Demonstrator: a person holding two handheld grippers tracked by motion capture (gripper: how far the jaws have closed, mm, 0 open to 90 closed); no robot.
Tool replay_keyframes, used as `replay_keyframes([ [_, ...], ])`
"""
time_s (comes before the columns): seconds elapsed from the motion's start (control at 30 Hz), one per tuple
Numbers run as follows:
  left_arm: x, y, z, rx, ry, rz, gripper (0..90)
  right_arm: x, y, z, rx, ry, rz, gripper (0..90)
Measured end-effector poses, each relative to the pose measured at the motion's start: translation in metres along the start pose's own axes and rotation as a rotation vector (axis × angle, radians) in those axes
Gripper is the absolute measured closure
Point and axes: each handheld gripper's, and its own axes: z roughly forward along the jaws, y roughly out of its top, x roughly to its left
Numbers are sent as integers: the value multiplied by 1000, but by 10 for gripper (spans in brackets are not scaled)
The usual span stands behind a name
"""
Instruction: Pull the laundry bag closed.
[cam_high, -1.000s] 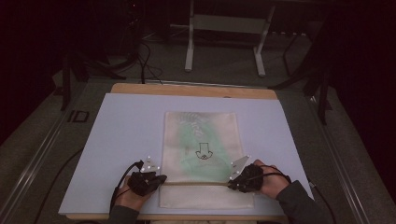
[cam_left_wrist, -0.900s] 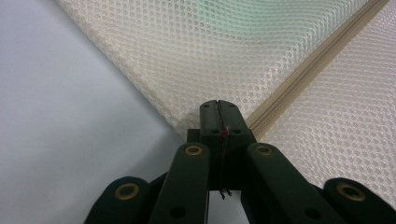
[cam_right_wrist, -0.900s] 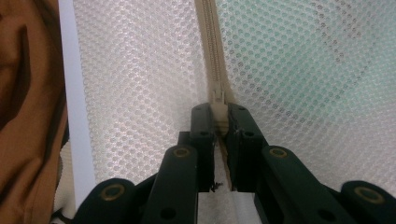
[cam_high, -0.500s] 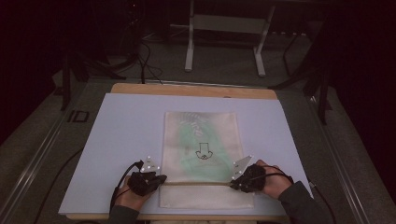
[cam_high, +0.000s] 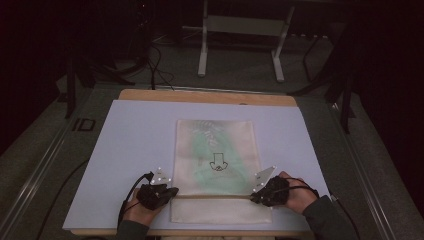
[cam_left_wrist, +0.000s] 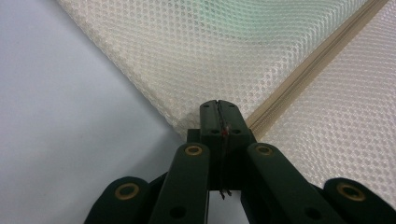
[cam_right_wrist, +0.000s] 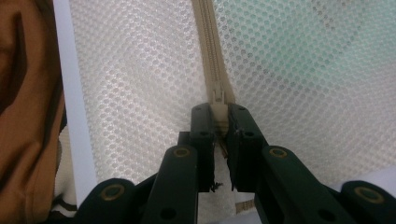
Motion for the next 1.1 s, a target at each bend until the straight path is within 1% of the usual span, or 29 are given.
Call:
replay_keyframes([
  [0.07,0,0,0,1,2,0,893,0,-1,-1,-7,1,4,823],
  [0.1,0,0,0,0,2,0,893,0,-1,-1,1,-2,5,824],
  [0.27,0,0,0,0,2,0,892,-1,-3,-3,-13,4,1,823],
  [0.43,0,0,0,0,2,0,893,-1,-3,-3,-9,6,3,823],
  [0.47,0,0,0,0,2,-1,893,-1,-3,-3,1,1,3,824],
  [0.6,0,0,0,1,2,0,892,-2,-10,-7,3,-5,20,823],
  [0.83,-1,0,0,3,6,4,892,-4,-27,-16,0,-24,55,824],
  [0.9,-1,0,0,2,6,4,893,-4,-29,-17,-1,-24,60,824],
  [0.93,-1,0,0,3,6,5,893,-4,-33,-18,-24,-18,68,823],
  [1.1,-1,0,0,3,9,9,892,-4,-32,-15,-18,-15,68,822],
])
